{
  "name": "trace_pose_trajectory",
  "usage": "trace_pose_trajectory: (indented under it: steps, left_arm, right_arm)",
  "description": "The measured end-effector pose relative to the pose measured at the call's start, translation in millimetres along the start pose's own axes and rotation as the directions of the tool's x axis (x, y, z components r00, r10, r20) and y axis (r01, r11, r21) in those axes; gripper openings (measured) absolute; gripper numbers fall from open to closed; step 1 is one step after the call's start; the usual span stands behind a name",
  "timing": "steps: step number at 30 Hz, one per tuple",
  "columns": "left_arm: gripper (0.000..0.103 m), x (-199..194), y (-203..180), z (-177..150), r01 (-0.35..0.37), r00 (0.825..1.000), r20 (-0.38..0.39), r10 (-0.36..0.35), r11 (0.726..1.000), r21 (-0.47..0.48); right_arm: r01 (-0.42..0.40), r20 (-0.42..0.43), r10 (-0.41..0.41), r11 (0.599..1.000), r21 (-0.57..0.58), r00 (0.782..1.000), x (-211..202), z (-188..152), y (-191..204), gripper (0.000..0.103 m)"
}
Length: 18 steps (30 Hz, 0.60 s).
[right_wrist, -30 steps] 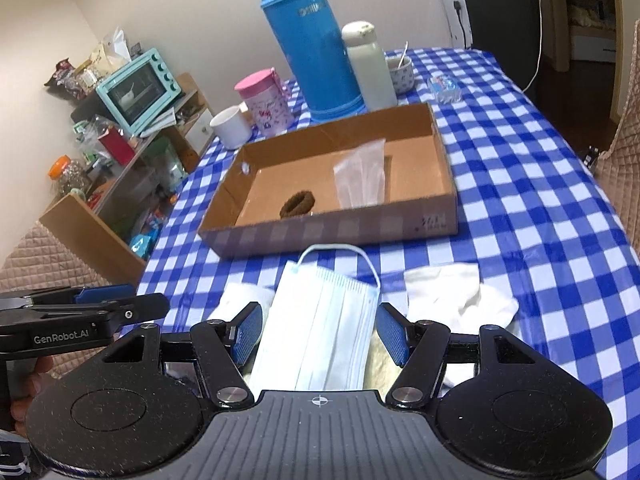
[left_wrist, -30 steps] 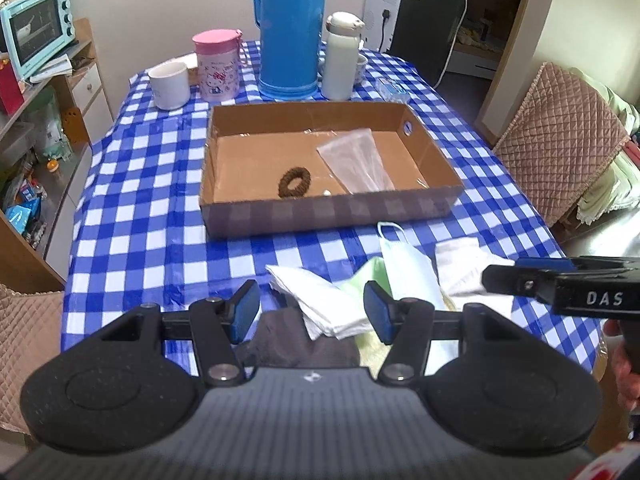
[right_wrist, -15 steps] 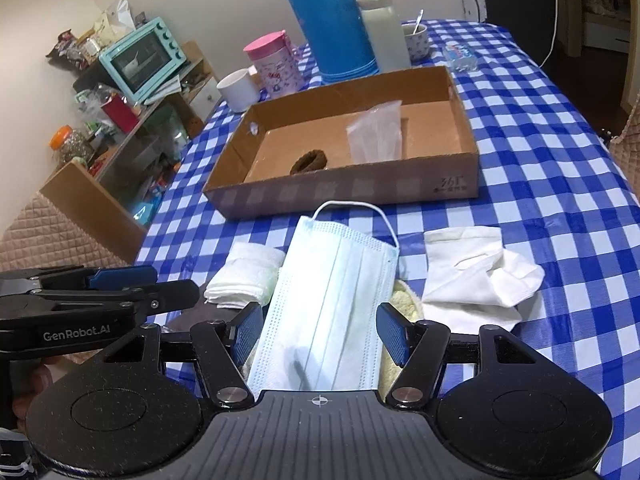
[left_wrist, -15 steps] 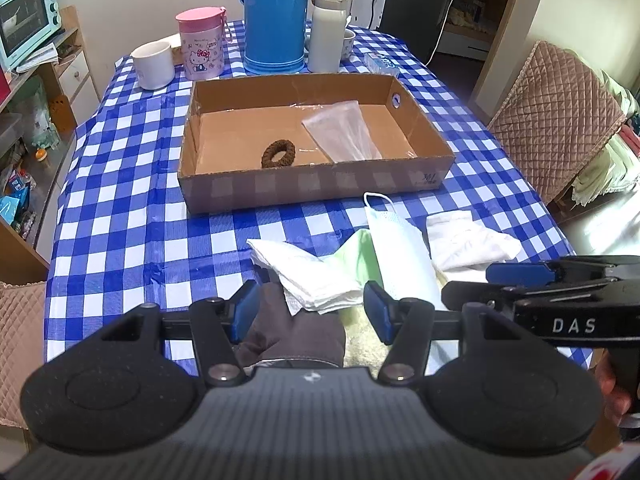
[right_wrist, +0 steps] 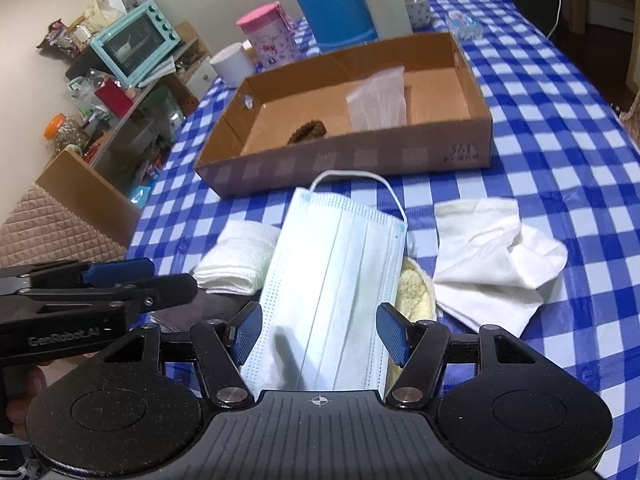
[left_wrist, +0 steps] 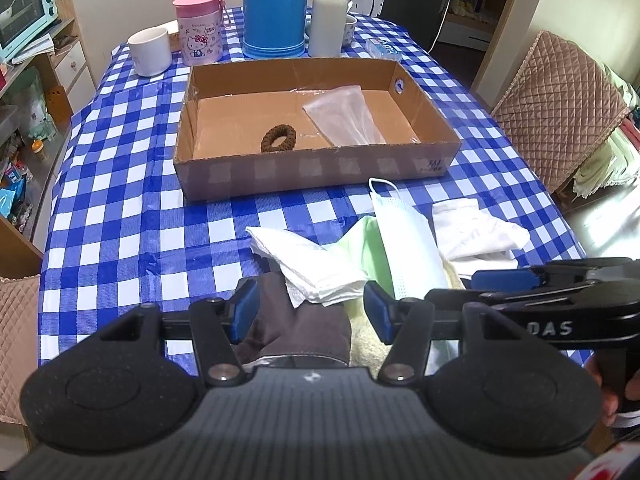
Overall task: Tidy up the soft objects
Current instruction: 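Grasp the blue face mask with the right gripper while the left gripper approaches the white tissue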
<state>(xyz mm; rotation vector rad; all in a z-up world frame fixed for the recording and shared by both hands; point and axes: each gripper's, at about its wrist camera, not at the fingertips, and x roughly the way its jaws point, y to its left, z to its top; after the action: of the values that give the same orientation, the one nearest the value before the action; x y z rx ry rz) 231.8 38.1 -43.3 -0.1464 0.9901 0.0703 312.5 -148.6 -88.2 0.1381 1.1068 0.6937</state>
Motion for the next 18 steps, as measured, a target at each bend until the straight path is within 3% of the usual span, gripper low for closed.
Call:
trace_pose_trajectory:
  steps: [6, 11, 17, 18]
  left_arm:
    - [0.055, 6.2, 1.5, 0.6, 0.001, 1.0, -0.012, -0.001, 1.0, -0.001]
    - [0.055, 10.2, 2.7, 0.5, 0.006, 1.0, -0.017, -0.006, 1.0, -0.004]
    - [0.055, 11.5, 0.4, 3.7, 0.015, 1.0, -0.01, -0.015, 1.0, 0.003]
    - [0.055, 11.5, -0.2, 4.7, 0.016, 1.0, -0.008, -0.016, 1.0, 0.006]
  right_arm:
    - [0.012, -0.051, -0.011, 0.999, 0.03, 0.999, 24.0, -5.9, -7.8, 0.063]
    - [-0.003, -0.03, 0.004, 1.0, 0.019, 1.0, 22.6, -8.5, -11.5, 0.062]
    - [-0.025, -0.003, 0.025, 1.0, -0.006, 1.0, 11.0, -6.9, -12.6, 0.014]
    - [-0.024, -0.003, 0.024, 1.0, -0.007, 1.0, 8.9, -6.6, -13.6, 0.011]
